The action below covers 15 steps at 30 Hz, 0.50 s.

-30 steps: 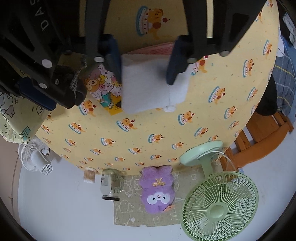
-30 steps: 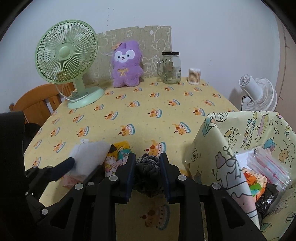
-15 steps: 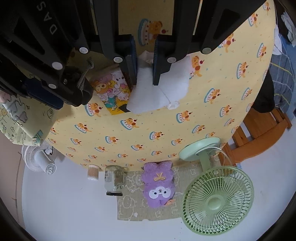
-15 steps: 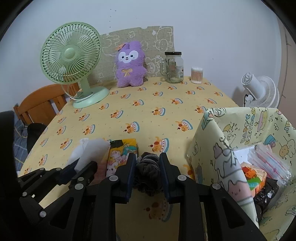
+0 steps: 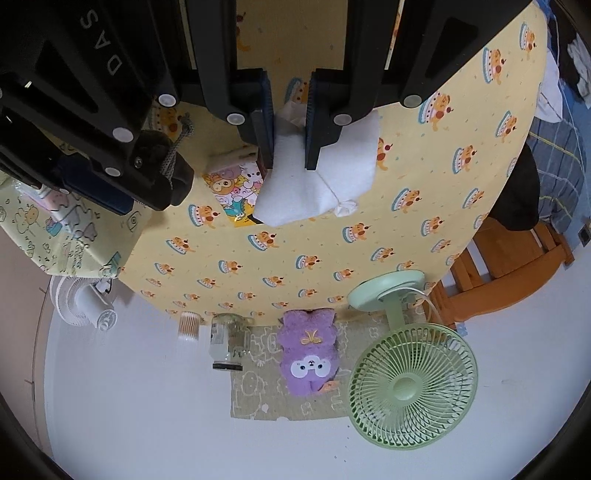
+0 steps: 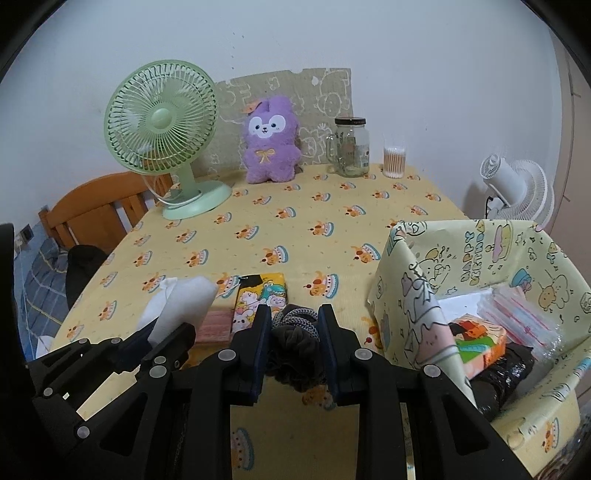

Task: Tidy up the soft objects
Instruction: 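Lift the towel and pouch and carry both toward the gift box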

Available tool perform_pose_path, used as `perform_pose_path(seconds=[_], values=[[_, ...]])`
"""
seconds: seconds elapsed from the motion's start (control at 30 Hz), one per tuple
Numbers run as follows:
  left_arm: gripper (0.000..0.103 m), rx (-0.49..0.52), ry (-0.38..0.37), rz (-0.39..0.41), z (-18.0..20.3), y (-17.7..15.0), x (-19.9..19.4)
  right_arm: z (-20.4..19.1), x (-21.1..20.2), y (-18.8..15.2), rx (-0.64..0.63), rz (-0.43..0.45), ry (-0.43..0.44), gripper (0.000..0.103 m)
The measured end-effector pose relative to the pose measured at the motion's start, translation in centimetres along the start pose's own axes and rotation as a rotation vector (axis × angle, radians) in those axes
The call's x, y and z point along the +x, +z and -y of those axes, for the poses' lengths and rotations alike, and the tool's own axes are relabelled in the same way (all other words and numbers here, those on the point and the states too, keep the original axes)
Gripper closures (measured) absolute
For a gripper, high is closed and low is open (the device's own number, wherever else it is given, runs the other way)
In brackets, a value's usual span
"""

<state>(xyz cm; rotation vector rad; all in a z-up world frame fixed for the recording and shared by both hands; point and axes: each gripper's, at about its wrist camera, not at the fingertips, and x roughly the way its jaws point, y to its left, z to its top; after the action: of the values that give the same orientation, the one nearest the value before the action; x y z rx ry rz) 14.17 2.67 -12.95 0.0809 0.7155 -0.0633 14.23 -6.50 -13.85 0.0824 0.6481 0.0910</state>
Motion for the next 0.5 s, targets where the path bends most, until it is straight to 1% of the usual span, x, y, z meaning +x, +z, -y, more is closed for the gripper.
perform_pose_path(seconds=[0.5], values=[[0.091, -0.007, 0.007, 0.061, 0.6, 0.1, -4.5, -0.1, -4.5, 0.3, 0.002, 0.050, 0.015, 0.074]])
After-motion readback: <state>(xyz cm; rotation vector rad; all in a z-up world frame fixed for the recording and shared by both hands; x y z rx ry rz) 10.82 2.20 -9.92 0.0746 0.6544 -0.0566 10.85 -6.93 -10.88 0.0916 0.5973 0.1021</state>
